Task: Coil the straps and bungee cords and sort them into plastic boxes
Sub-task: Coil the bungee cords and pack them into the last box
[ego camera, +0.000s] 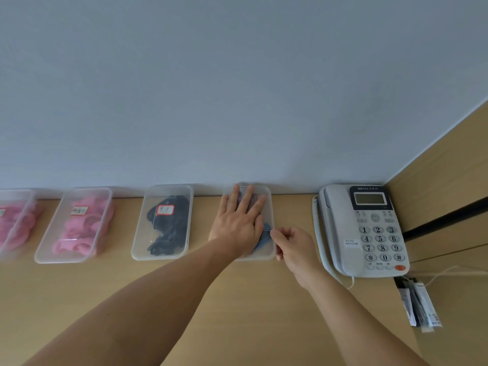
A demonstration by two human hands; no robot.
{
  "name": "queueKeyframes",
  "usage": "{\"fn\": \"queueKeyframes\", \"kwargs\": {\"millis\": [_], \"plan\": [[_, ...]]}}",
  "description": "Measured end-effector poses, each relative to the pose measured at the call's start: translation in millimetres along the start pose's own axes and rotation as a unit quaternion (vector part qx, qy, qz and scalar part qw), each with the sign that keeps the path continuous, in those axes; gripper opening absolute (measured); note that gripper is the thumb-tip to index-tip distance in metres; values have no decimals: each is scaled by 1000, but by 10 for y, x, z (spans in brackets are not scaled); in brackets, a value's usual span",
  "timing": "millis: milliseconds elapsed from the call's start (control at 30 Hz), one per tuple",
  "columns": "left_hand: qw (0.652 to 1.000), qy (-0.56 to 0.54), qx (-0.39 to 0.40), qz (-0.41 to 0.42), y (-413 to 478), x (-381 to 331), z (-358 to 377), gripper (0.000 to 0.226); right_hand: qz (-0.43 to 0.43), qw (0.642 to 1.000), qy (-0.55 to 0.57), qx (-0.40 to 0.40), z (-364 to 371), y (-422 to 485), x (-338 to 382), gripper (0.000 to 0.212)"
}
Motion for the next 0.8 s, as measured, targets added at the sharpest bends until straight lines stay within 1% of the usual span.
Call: {"fn": "queueKeyframes", "kwargs": {"millis": [167,267,333,433,600,700,733,800], "plan": [[1000,4,0,1,10,2,-12,69,5,1000,25,-3,21,-202,-112,11],[1000,5,0,4,6,5,-3,65,-3,999,18,-29,33,-266,-140,12],[1000,2,-2,-3,0,15,-2,65,-3,999,24,-33,73,-319,-141,13],[1000,-2,-8,-11,-2,16,-7,66,10,998,51,-23,151,-442,-220,22],[999,-48,-1,9,1,60,-48,64,43,990,124,-42,221,-475,-247,18],[996,-71,11,46,-44,147,-103,71,61,993,97,-30,183,-482,-222,21],[997,-59,1,43,-80,177,-118,72,64,995,78,-26,174,-480,-213,21],[999,-33,-12,8,-164,195,-120,73,45,997,44,-33,165,-441,-181,18]]}}
Point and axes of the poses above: each hand's wrist, its own y-axis towards the middle knuckle, its own z-axis out of the palm, x = y × z, the point moved 2 cm from there along y, towards the middle knuckle, and after that the axes turned 10 degrees about y, right-handed, at the moved point
